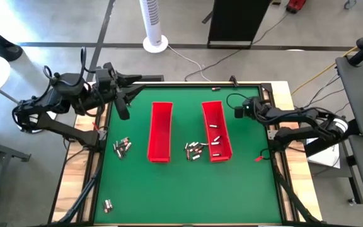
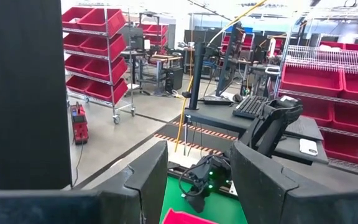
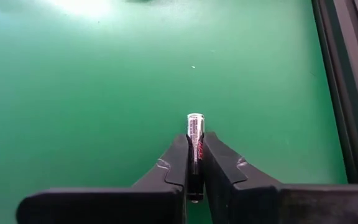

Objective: Sort batteries
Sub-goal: Put the silver battery into the right red bin

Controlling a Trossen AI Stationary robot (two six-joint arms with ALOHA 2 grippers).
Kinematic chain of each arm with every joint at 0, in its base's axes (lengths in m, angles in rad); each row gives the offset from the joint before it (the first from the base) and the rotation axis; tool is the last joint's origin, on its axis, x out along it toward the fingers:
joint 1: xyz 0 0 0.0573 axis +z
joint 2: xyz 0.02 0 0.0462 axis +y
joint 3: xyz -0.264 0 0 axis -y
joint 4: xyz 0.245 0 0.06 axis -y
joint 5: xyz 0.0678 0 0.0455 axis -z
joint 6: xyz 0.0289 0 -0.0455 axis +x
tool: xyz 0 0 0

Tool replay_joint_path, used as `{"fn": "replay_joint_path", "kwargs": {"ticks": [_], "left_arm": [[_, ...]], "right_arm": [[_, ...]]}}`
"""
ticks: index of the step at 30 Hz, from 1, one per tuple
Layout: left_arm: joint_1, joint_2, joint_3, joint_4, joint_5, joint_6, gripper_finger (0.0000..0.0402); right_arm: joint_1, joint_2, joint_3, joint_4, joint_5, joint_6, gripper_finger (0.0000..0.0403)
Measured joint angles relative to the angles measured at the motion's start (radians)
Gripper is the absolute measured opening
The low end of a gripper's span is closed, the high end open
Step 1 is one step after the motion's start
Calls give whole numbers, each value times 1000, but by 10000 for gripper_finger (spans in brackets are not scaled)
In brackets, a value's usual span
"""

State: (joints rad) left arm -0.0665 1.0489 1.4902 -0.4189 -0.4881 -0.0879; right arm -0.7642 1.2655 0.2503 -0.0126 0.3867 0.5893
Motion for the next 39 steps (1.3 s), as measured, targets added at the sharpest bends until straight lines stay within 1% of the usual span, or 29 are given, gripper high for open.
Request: {"fn": "replay_joint_path", "kwargs": {"ticks": [7, 12, 18, 24, 29, 31, 34, 39], "left_arm": [[0, -6, 0, -4, 0, 7, 155], [0, -19, 0, -84, 0, 16, 155], [0, -24, 0, -155, 0, 10, 155], [0, -23, 0, -163, 0, 30, 155], [0, -26, 0, -181, 0, 42, 155], [0, -28, 0, -181, 1, 51, 155], [0, -29, 0, -181, 1, 68, 155], [0, -29, 0, -176, 1, 79, 155]], "right_arm": [[-1, -17, 81, -159, -55, -5, 14], [0, -47, 165, -338, -146, -8, 10], [1, -117, 264, -547, -281, -19, 8], [39, -192, 367, -749, -283, -40, 10], [125, -263, 465, -856, -345, -50, 11], [183, -293, 509, -845, -371, -56, 11], [278, -305, 561, -811, -374, -71, 12], [419, -251, 629, -739, -373, -106, 12]]}}
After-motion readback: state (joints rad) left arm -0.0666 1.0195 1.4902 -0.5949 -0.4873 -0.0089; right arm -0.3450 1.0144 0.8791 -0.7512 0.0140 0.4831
